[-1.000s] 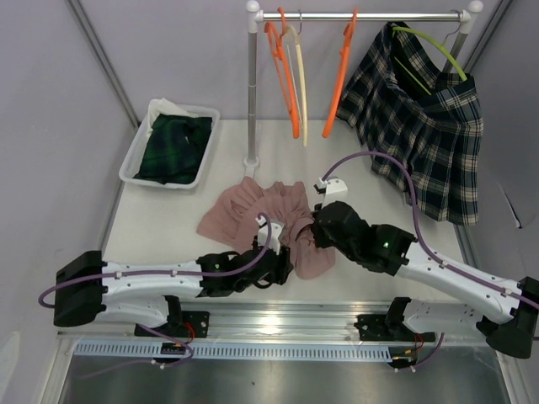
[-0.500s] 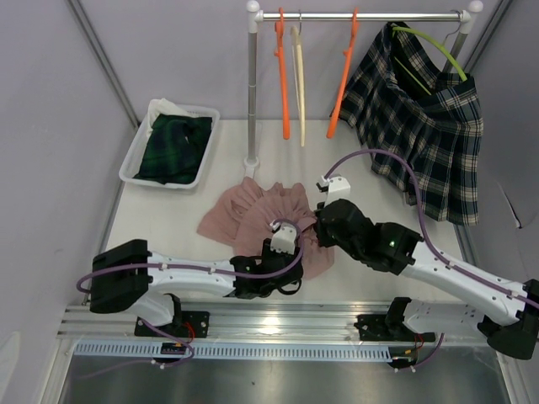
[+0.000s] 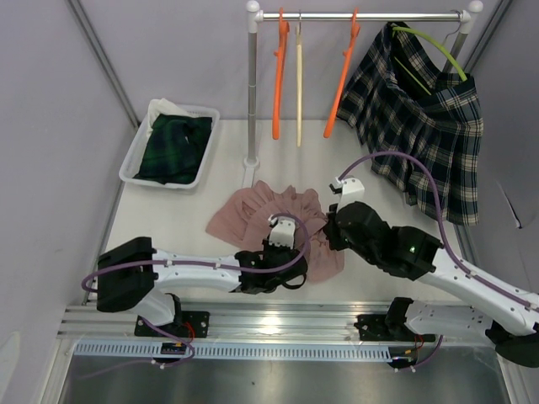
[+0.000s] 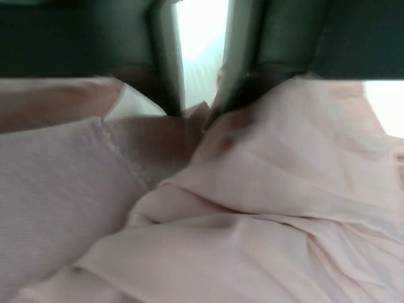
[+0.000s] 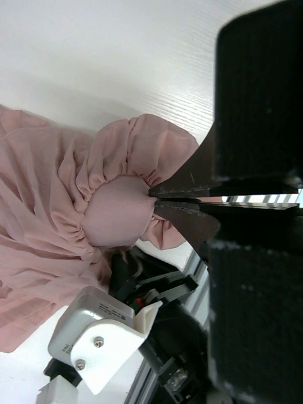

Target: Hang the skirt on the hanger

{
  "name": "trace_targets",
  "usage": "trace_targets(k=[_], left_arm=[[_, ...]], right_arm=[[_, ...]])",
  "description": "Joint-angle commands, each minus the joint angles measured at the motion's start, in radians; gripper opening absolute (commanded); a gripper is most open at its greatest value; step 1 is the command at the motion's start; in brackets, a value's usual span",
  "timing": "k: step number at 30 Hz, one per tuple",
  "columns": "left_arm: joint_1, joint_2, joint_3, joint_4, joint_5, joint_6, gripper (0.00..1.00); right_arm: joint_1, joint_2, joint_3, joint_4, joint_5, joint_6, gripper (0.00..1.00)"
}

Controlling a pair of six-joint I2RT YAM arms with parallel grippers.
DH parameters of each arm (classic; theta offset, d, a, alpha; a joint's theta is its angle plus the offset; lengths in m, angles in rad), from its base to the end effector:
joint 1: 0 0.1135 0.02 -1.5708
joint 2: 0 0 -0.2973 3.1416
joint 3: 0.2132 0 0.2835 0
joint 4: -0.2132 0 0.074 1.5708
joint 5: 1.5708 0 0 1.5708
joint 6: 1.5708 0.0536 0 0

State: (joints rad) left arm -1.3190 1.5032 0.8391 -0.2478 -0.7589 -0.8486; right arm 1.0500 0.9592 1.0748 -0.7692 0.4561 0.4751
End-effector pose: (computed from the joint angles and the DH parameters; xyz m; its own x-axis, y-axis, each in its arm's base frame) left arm 0.1165 -0.3048 0.1973 -0.5787 0.0644 -0.8130 0.2473 0.9638 -0.0997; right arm 0.1272 0.1744 0.3742 -0.5457 -0.1259 -0.8285 -0.3994 0.9082 0.1250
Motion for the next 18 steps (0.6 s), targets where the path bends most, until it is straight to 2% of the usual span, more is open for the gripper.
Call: trace_targets(k=[1,2,4,5,11,18], left_arm=[[0.007,-0.044,0.031,-0.013,-0.045,0.003,0.25],[0.007,-0.064,0.031,-0.019,-0.045,0.008,0.17],[0.007,-0.090,0.041,-0.059,-0.052,0.025,0.09],[0.007,-0.128,0.049,-0.070,-0.051,0.034,0.01],[0.007,-0.279,0.051,-0.123,-0.013,0.117,0.00],[0.007,-0.428,0.041,-0.160,0.027,0.111,0.00]], right_arm=[[0.004,-0.033,0.056,-0.015,0.026,0.011,0.00],[0.004,-0.037,0.056,-0.018,0.030,0.007,0.00],[0.004,-0.043,0.059,-0.022,0.032,-0.006,0.00],[0.004,-0.043,0.066,-0.028,0.038,-0.010,0.00],[0.004,-0.040,0.108,-0.044,0.041,-0.042,0.00],[0.004,-0.019,0.169,-0.059,0.029,-0.075,0.00]])
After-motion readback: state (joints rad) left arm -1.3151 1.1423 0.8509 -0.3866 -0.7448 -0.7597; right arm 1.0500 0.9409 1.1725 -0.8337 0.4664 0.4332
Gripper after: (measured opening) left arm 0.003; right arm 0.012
